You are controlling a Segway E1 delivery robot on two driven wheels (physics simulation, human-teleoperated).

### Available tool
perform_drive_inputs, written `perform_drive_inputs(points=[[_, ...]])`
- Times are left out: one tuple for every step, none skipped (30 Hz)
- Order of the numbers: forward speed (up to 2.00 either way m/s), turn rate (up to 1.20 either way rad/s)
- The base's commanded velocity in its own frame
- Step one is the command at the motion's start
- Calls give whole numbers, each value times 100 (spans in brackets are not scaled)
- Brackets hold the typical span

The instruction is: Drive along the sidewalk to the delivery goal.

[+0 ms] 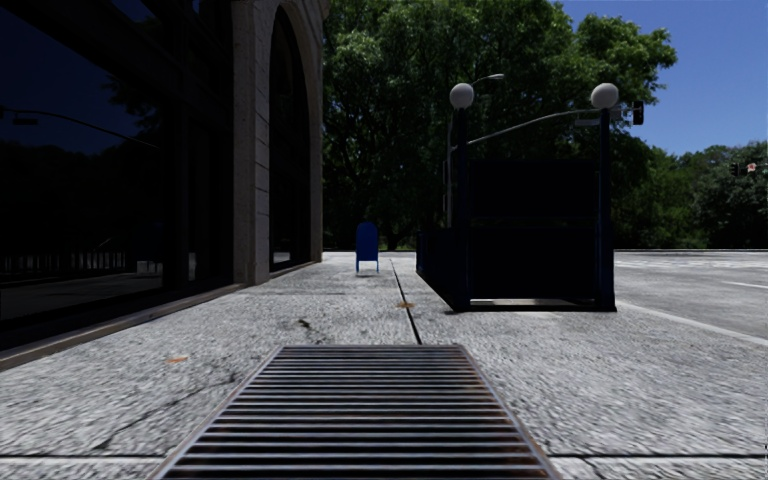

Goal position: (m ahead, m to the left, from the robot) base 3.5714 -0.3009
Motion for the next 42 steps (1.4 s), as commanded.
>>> perform_drive_inputs(points=[[200, 0], [200, 0], [200, 0], [200, 0], [200, 0], [200, 0], [200, 0], [200, 0], [200, 0], [200, 0], [200, 0], [200, 0], [200, 0], [200, 0], [200, 0], [200, 0], [200, 0], [200, 0], [200, 0], [200, 0], [200, 0], [200, 0], [200, 0], [200, 0], [200, 0], [195, 0], [188, 0], [181, 0], [175, 0], [171, 0], [168, 0], [168, 0], [163, 0], [158, 0], [155, 0], [152, 0], [152, 0], [151, 0], [149, 0], [149, 0], [149, 0], [149, 0]])
